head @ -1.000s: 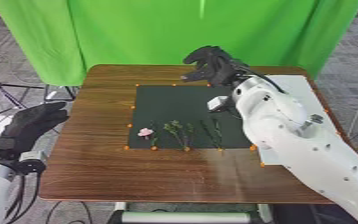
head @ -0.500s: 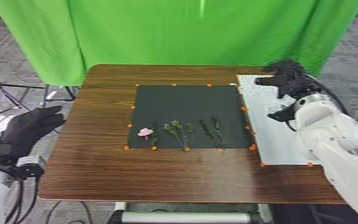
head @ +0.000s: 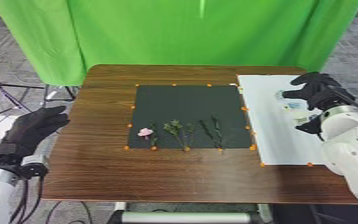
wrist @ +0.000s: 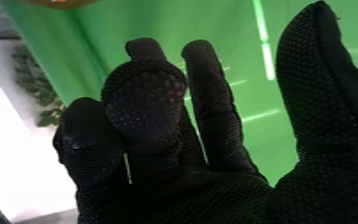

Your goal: Arrange flowers

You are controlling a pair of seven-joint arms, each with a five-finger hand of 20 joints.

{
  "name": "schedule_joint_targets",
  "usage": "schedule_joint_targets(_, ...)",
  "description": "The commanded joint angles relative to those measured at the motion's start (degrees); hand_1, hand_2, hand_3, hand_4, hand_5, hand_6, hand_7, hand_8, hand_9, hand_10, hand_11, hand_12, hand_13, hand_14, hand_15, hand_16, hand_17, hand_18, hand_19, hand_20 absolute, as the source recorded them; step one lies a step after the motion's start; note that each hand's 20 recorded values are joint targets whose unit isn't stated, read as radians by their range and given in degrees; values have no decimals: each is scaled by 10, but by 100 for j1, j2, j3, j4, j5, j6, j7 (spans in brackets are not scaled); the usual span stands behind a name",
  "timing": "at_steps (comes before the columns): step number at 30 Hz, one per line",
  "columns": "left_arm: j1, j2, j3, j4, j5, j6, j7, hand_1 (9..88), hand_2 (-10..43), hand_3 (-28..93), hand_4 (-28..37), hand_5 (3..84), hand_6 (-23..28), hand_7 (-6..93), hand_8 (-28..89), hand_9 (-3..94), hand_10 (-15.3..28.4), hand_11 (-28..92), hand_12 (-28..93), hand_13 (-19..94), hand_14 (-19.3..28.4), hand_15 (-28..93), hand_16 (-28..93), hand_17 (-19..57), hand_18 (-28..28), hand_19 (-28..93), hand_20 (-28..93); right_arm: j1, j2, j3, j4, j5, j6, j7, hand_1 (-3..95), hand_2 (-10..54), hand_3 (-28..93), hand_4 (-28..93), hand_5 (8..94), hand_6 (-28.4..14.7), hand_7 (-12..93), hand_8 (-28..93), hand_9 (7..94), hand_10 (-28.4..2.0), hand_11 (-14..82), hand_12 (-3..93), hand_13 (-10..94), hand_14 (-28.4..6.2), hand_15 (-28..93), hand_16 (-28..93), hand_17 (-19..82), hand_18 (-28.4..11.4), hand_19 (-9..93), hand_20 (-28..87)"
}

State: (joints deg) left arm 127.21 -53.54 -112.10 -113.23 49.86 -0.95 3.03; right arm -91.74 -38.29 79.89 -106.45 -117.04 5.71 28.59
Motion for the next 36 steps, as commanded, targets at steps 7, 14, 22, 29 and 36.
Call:
schedule_joint_targets(7, 80, -82, 61, -16, 30, -45, 15, 275, -42, 608, -173, 471, 41, 137, -56, 451, 137, 227, 154, 346, 185, 208, 47, 23, 159, 107, 183, -138, -7, -155, 529, -213, -103, 109, 344, -95, 631, -168, 539, -1, 142, -57, 609, -156, 101, 215, 856, -42, 593, 300, 574, -141, 932, 491)
schedule_joint_targets(14, 145, -103, 48, -28, 36, -122, 22, 274, -42, 608, -173, 471, 39, 137, -56, 451, 137, 227, 155, 345, 185, 206, 47, 22, 159, 107, 182, -365, 5, -133, 611, -290, -151, 141, 351, -95, 638, -173, 546, -1, 148, -58, 611, -156, 102, 215, 853, -40, 600, 298, 573, -142, 932, 503)
schedule_joint_targets(22, 120, -108, 7, -51, 43, -145, 16, 274, -42, 606, -173, 470, 39, 136, -56, 451, 136, 226, 154, 344, 183, 204, 48, 22, 159, 104, 181, -451, -59, -166, 727, -383, -359, 147, 387, -95, 646, -177, 548, 1, 153, -59, 610, -154, 103, 215, 849, -39, 608, 295, 571, -142, 932, 508)
schedule_joint_targets(29, 124, -131, -10, -64, 45, -165, -14, 273, -42, 607, -172, 469, 39, 135, -56, 450, 137, 226, 155, 343, 185, 204, 49, 21, 159, 105, 181, -376, -117, -446, 914, -443, 118, 186, 496, -95, 660, -202, 573, 10, 184, -70, 616, -147, 115, 214, 850, -29, 614, 287, 576, -131, 932, 505)
schedule_joint_targets(36, 89, -80, 12, -40, 49, -199, -30, 273, -43, 606, -172, 467, 43, 132, -56, 449, 136, 225, 155, 342, 185, 202, 50, 21, 159, 105, 181, -222, 38, -826, 913, -522, 1422, 4, 651, -95, 536, -176, 759, 0, 222, 107, 769, -117, 54, 330, 892, -15, 619, 296, 616, -125, 932, 557)
